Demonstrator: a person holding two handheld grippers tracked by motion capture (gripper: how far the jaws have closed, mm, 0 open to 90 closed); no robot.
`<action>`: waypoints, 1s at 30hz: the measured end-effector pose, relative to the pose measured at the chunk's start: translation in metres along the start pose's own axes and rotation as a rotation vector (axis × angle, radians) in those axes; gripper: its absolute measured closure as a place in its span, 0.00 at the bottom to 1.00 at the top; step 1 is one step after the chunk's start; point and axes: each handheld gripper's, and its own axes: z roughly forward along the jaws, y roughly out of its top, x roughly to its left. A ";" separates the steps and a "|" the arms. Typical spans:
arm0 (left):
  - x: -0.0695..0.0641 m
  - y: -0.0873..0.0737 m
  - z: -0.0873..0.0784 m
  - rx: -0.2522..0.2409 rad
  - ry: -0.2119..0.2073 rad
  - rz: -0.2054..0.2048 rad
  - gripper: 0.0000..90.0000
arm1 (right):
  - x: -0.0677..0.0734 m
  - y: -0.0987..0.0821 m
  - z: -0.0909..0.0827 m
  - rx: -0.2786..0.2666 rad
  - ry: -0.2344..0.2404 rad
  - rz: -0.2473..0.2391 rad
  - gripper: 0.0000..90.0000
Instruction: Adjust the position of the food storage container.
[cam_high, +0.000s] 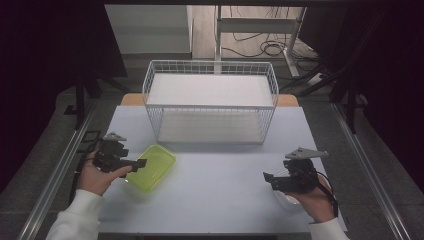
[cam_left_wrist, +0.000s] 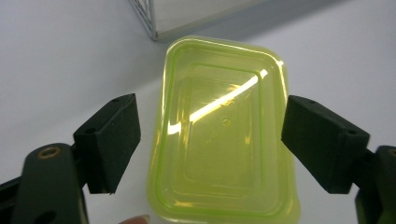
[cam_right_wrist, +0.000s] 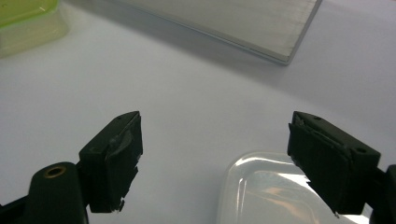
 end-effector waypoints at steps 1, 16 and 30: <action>0.003 0.003 0.002 0.008 0.003 -0.005 0.23 | 0.000 0.000 0.000 0.002 0.002 -0.002 0.20; 0.034 0.039 0.027 0.119 0.017 -0.070 0.43 | -0.001 -0.002 -0.006 -0.010 0.000 0.011 0.20; 0.043 0.051 0.055 0.205 0.010 -0.094 0.87 | -0.002 -0.003 -0.002 0.005 -0.008 0.012 0.20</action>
